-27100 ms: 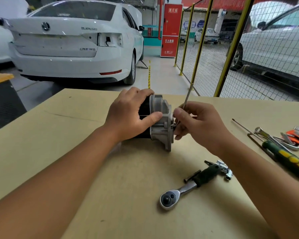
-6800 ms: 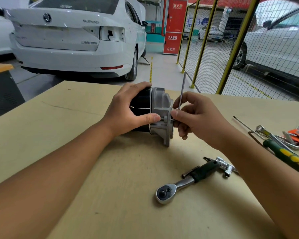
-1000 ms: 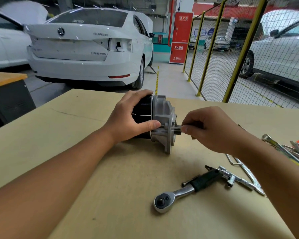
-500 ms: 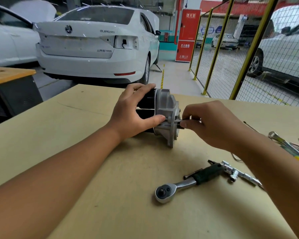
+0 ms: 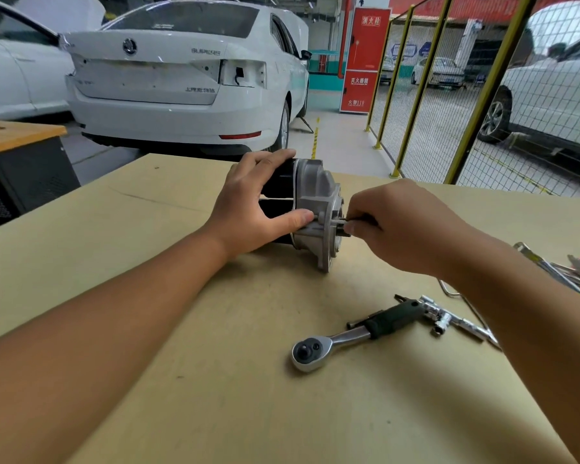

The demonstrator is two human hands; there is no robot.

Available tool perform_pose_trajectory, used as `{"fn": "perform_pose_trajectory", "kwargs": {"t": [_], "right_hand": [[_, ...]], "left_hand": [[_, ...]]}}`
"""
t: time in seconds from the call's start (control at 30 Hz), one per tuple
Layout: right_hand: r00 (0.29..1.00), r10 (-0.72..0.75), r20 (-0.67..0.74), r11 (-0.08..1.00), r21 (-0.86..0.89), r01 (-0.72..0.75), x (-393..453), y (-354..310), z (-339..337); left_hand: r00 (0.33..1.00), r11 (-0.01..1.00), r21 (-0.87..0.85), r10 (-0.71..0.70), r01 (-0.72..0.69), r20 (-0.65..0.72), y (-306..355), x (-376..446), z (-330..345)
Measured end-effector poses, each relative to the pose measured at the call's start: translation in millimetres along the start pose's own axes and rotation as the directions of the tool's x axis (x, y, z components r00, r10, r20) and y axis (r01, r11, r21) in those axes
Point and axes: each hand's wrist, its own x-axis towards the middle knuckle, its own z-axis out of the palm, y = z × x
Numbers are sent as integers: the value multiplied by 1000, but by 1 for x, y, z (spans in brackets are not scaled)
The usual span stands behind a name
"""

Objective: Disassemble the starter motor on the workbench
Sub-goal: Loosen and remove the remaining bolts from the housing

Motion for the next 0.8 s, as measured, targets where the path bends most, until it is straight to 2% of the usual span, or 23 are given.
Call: {"fn": "perform_pose_trajectory", "kwargs": {"t": [0.13, 0.27, 0.4, 0.6, 0.8], "right_hand": [[994, 22, -107, 999, -38, -26, -1, 0, 2], [999, 38, -14, 997, 63, -37, 0, 0, -1], [998, 60, -23, 995, 86, -58, -2, -5, -6], [997, 82, 3, 994, -74, -82, -2, -12, -7], [996, 74, -48, 983, -165, -81, 0, -13, -3]], "left_hand": [[1000, 1000, 8, 10, -10, -4, -2, 0, 1], [1000, 999, 28, 18, -17, -7, -2, 0, 0], [1000, 1000, 26, 13, -13, -6, -2, 0, 1], [1000, 999, 29, 17, -16, -12, -4, 1, 2], [1000, 999, 35, 15, -15, -11, -3, 0, 2]]}}
